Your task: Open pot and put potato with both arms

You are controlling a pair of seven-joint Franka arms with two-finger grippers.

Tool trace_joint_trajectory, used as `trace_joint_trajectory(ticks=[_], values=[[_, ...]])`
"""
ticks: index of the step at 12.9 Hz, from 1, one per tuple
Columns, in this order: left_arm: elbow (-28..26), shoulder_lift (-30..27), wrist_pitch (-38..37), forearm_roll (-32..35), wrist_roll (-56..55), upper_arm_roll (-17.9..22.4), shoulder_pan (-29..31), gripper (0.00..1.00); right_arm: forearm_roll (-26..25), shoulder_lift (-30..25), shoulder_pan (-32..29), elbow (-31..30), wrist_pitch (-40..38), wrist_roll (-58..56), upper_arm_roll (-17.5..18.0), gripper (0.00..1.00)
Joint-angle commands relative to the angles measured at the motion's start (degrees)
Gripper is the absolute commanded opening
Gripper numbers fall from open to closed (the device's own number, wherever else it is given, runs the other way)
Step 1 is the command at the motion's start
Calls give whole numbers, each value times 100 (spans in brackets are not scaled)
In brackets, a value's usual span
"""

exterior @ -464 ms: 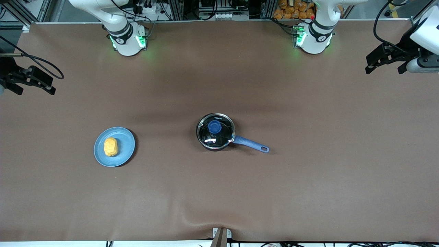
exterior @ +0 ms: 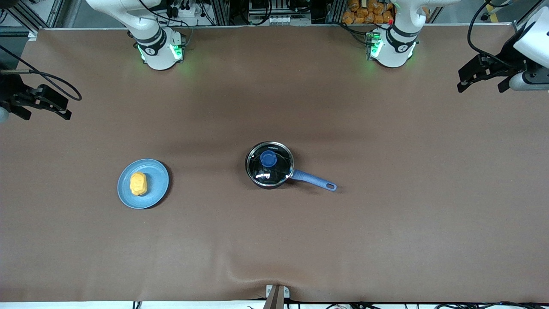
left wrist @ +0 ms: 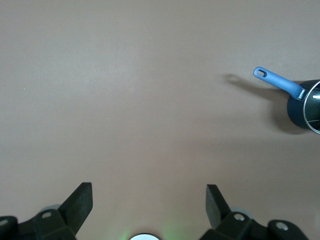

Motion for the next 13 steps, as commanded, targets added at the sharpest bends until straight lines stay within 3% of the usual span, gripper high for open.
trace_joint_trajectory(ticks=[1,3,7,9,13], values=[[203,55,-126,23,-75,-41,-102,100,-93,250,8,-34,175,-11,11,100],[325,256,-125,6,-268,-164,-128,100,-76,549,17,-130,525,-11,11,100],[484,670,-29,-3,-733,-866,-216,100,-75,656,17,-1236,2000,-29,11,100],[598,941,41,-3,-858,-1148,-295,100,-67,839,8,-1475,2397,-230,11,100],[581,1556,576,321,-1637,-1378,-1092,100,-14,1314,-80,-2054,3223,-775,11,100]])
